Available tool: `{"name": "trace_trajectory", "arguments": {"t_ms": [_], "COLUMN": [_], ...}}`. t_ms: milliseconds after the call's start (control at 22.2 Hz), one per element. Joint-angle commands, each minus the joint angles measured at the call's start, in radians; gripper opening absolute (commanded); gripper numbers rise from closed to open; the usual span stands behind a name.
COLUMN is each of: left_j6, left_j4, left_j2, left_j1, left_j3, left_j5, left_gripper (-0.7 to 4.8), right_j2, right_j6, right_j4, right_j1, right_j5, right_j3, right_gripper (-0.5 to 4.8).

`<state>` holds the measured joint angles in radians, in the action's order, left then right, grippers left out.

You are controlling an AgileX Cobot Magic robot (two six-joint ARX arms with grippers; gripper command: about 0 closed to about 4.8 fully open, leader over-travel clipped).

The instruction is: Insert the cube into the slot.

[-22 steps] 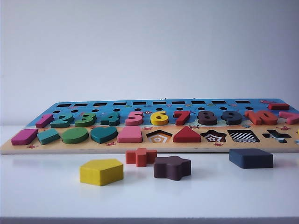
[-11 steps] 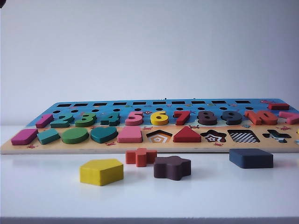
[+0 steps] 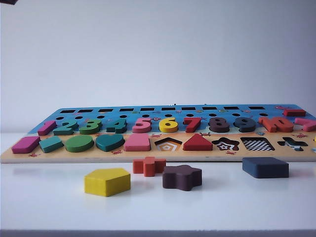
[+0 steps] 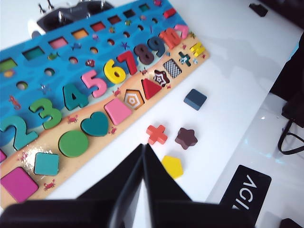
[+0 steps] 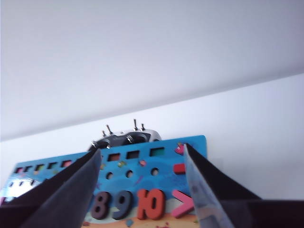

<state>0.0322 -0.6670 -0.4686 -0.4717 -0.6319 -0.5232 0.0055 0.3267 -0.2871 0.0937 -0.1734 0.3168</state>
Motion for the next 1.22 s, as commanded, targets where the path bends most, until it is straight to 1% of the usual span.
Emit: {"name": "trace_trajectory", "arguments": {"t_ms": [45, 316, 541, 767, 812, 902, 1038, 1128, 1218], "left_j6": [0.001, 0.002, 0.002, 0.002, 0.002, 0.002, 0.002, 0.002, 0.002], "left_j4": [0.011, 0.011, 0.011, 0.011, 0.011, 0.011, 0.011, 0.011, 0.011], "left_j2": [-0.013, -0.019, -0.019, -0.019, -0.019, -0.019, -0.019, -0.019, -0.019], "left_j1": [-0.001, 0.002, 0.004, 0.027, 0.028, 0.027, 0.028, 0.028, 0.028], "left_j3": [-0.006, -0.006, -0.006, -0.006, -0.006, -0.006, -0.006, -0.006, -0.006], "left_j5": [-0.012, -0.011, -0.011, -0.018, -0.019, -0.019, -0.019, -0.019, -0.019], "left_gripper": [0.07, 0.07, 0.07, 0.07, 0.07, 0.07, 0.07, 0.07, 0.07], "right_j2": [0.006, 0.089, 0.172, 0.282, 0.328, 0.396, 0.460, 0.501, 0.570], "right_j6": [0.029, 0.007, -0.010, -0.022, -0.026, -0.040, -0.040, -0.040, -0.030], "right_j4": [-0.102, -0.343, -0.470, -0.591, -0.639, -0.703, -0.735, -0.740, -0.740], "right_j1": [0.000, 0.000, 0.001, 0.001, 0.002, 0.008, 0.042, 0.081, 0.142], "right_j5": [-0.011, -0.023, -0.056, -0.144, -0.174, -0.197, -0.198, -0.192, -0.189], "right_j3": [0.076, 0.252, 0.348, 0.417, 0.438, 0.462, 0.470, 0.470, 0.472], "right_gripper": [3.25, 3.25, 3.25, 3.25, 3.24, 3.24, 3.24, 3.24, 3.24]}}
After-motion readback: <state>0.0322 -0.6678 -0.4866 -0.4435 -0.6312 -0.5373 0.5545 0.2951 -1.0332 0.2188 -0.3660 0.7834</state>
